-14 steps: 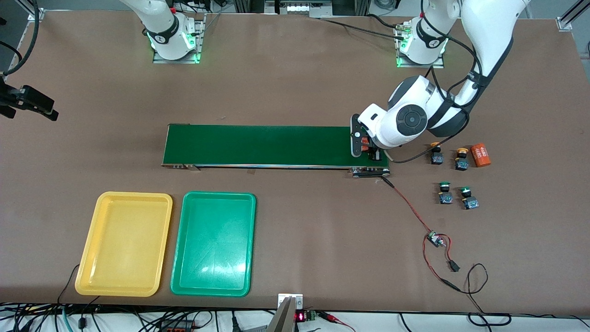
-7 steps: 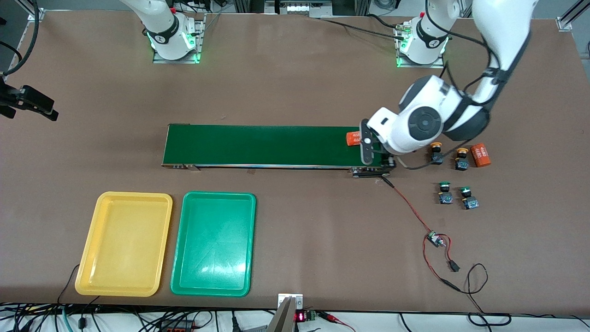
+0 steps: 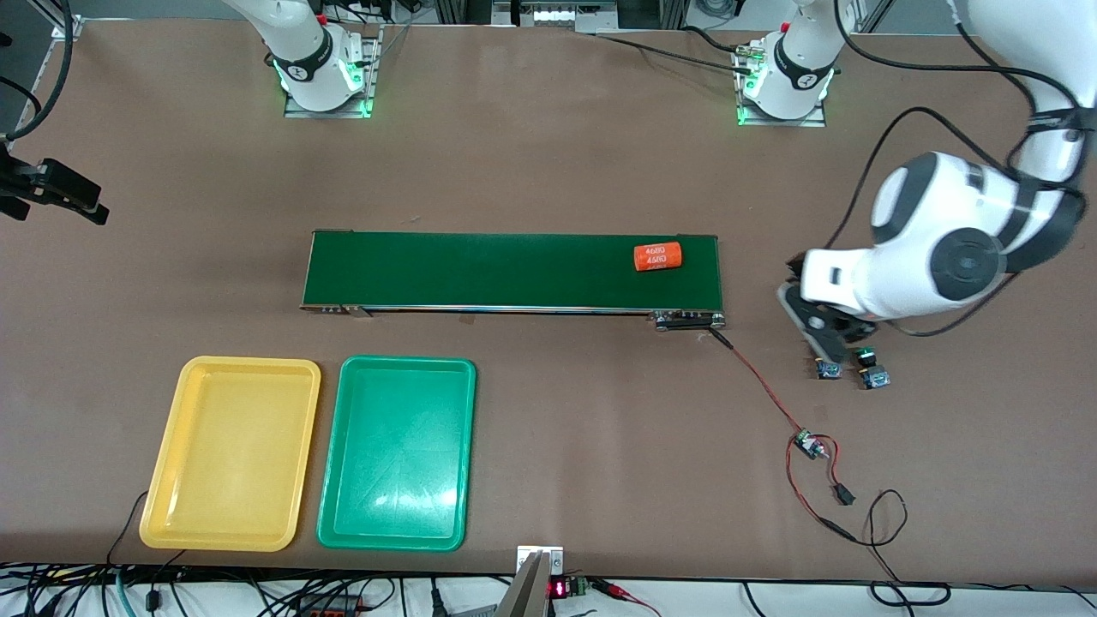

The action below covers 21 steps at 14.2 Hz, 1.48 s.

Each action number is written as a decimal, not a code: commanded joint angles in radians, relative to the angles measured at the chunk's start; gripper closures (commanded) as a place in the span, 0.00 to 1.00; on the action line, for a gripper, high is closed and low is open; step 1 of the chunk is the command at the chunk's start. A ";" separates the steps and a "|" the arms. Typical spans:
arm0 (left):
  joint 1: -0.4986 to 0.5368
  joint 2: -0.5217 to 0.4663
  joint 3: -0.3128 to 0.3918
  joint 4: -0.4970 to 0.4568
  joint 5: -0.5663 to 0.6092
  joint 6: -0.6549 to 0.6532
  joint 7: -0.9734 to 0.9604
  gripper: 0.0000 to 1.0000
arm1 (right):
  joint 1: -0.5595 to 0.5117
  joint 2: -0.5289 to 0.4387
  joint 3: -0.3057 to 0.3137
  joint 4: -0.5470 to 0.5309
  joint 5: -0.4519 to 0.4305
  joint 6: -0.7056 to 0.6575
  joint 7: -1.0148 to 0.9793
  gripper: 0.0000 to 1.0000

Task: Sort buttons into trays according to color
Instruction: 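Move the left gripper back over the green-cap buttons, then grasp a green-cap button with the left gripper and lift it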

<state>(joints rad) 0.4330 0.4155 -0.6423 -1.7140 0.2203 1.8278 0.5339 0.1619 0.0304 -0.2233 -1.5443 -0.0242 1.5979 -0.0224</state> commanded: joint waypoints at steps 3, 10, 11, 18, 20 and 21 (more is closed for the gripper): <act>0.075 0.078 -0.003 0.036 0.037 0.042 -0.288 0.00 | 0.013 -0.021 0.004 -0.016 -0.014 0.005 -0.011 0.00; 0.082 0.244 0.029 0.050 0.056 0.133 -0.483 0.00 | 0.031 -0.017 0.002 -0.016 -0.049 0.007 -0.010 0.00; 0.075 0.261 0.036 0.051 0.069 0.146 -0.483 0.00 | 0.031 -0.015 0.002 -0.016 -0.049 0.007 -0.010 0.00; 0.072 0.315 0.059 0.056 0.241 0.257 -0.489 0.00 | 0.013 -0.017 -0.007 -0.017 -0.042 0.001 -0.008 0.00; 0.073 0.322 0.062 0.030 0.244 0.336 -0.505 0.00 | 0.002 -0.014 -0.007 -0.017 -0.040 0.010 -0.008 0.00; 0.075 0.342 0.064 0.030 0.248 0.366 -0.505 0.03 | 0.001 -0.009 -0.008 -0.016 -0.042 0.023 -0.010 0.00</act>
<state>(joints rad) 0.5097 0.7337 -0.5819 -1.6741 0.4360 2.1359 0.0534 0.1730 0.0308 -0.2363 -1.5453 -0.0570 1.6005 -0.0244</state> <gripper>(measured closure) 0.000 0.000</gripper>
